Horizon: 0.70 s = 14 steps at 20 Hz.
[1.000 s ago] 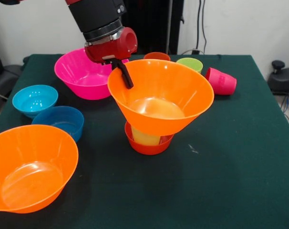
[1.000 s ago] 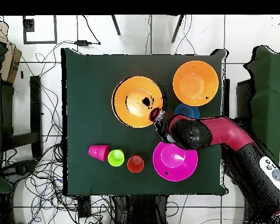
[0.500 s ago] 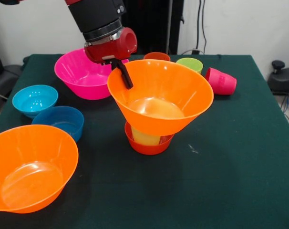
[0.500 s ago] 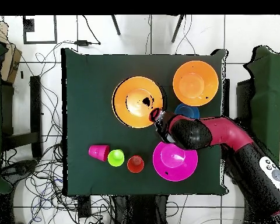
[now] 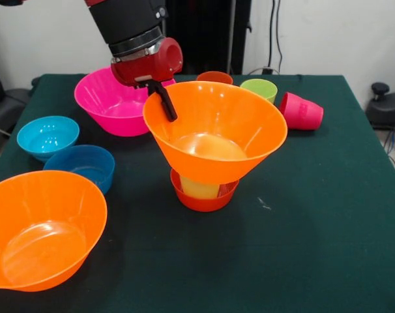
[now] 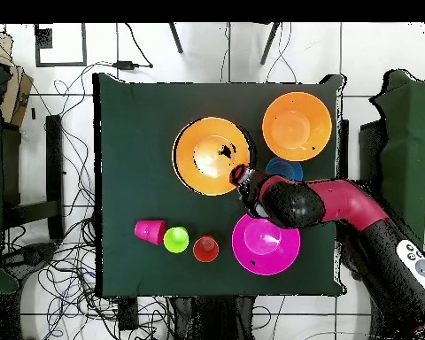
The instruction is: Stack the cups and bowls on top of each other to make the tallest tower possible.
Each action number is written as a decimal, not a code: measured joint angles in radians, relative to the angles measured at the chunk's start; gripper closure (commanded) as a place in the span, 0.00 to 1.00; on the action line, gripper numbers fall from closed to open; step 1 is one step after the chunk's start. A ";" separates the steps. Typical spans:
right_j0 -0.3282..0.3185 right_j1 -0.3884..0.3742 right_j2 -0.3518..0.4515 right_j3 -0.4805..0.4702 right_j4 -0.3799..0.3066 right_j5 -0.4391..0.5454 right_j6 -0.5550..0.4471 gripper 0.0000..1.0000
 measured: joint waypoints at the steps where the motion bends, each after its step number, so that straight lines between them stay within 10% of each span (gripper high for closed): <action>1: -0.003 0.000 0.000 0.000 -0.001 0.000 0.000 1.00; 14: -0.045 0.000 0.000 0.000 -0.007 0.000 0.000 1.00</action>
